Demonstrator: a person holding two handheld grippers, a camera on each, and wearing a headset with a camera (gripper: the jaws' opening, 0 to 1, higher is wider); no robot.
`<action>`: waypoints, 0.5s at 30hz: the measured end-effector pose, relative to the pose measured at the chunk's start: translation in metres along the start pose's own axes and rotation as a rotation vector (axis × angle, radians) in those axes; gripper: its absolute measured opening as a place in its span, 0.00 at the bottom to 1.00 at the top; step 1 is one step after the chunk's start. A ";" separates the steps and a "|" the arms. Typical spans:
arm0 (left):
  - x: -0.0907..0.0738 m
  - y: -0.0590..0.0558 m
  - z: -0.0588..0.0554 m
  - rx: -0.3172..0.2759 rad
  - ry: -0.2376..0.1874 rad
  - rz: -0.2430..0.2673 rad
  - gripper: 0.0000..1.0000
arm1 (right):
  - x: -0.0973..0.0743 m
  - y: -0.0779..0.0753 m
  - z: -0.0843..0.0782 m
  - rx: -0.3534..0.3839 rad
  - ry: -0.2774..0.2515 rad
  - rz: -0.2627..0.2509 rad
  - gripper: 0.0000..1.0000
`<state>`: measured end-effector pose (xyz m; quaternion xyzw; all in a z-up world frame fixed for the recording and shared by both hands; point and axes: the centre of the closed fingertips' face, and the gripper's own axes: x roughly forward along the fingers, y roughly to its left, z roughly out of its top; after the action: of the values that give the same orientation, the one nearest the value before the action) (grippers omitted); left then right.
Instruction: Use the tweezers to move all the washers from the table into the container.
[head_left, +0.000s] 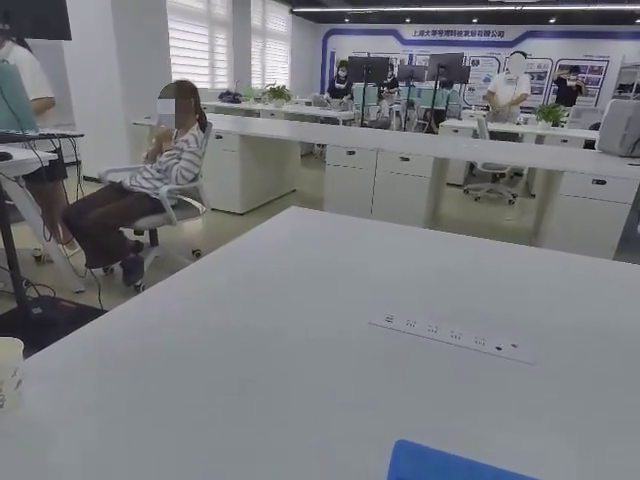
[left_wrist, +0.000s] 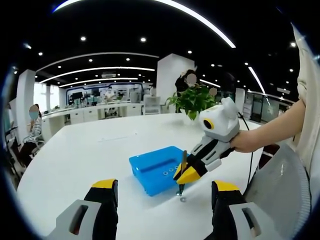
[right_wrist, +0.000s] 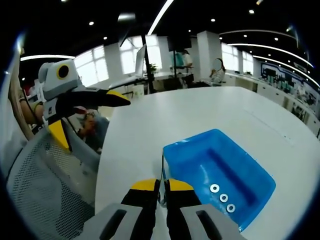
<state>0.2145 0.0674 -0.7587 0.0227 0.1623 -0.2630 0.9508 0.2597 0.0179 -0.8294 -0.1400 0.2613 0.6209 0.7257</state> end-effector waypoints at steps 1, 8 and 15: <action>0.000 0.000 0.000 0.001 -0.001 0.002 0.77 | -0.001 0.000 0.000 0.014 -0.006 -0.001 0.02; 0.000 0.001 0.000 0.001 0.002 0.011 0.77 | -0.023 0.003 0.007 0.166 -0.110 -0.052 0.02; 0.000 -0.001 -0.001 0.006 0.007 0.004 0.78 | -0.059 0.005 0.000 0.206 -0.151 -0.119 0.03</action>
<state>0.2138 0.0667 -0.7595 0.0266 0.1648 -0.2615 0.9507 0.2489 -0.0298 -0.7964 -0.0329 0.2598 0.5552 0.7894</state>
